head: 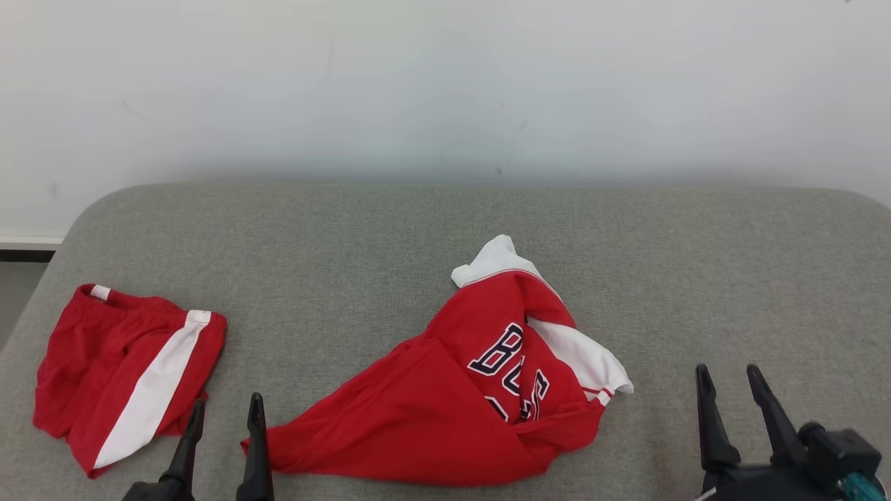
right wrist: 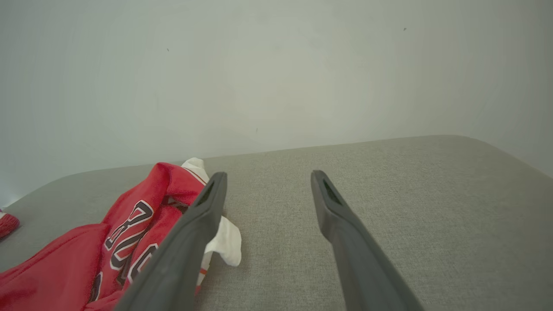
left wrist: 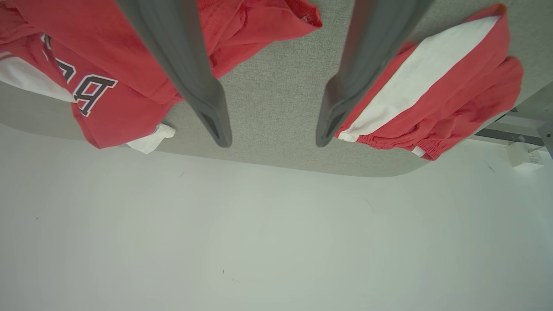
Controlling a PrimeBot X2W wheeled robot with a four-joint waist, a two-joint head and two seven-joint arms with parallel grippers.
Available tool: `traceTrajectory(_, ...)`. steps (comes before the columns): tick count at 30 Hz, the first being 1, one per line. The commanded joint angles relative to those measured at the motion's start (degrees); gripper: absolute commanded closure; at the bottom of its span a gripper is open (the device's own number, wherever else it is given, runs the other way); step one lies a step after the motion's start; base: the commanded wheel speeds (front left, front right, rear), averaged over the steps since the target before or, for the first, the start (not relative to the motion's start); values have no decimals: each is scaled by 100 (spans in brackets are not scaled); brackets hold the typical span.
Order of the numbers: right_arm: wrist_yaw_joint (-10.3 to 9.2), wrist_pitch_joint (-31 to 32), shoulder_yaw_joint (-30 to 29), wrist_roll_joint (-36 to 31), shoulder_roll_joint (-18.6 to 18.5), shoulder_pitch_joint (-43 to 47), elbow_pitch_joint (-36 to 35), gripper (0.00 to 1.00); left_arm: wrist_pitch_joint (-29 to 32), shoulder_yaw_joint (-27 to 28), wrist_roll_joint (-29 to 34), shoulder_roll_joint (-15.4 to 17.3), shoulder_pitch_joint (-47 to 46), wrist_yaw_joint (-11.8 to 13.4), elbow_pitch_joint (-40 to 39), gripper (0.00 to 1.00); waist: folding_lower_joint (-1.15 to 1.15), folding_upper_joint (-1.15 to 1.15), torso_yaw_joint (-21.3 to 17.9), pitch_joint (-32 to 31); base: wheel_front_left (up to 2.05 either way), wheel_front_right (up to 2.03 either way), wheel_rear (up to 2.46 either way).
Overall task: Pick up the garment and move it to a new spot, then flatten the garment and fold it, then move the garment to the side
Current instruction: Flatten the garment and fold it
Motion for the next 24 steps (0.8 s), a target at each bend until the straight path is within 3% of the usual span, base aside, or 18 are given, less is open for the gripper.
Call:
traceTrajectory(1, -11, -5, -26, -40, 29, 53, -34, 0, -20, 2, 59, 2, 45, -26, -21, 0, 0, 0, -11, 3, 0, 0, 0)
traceTrajectory(9, -11, 24, -74, -63, 209, 298, -74, 0, -20, -46, 68, 2, 118, -21, -25, 0, 0, 0, -61, 14, 0, 0, 0)
traceTrajectory(17, -11, 397, 364, -165, -77, -398, 210, 0, -20, -194, -48, 3, -33, -7, 31, 0, 0, 0, 180, 65, 0, 0, 0)
traceTrajectory(24, -11, 779, 656, -263, -271, -1292, 1061, 0, -20, -312, -144, 3, -128, 52, 32, 0, 0, 0, 536, 245, 0, 0, 0)
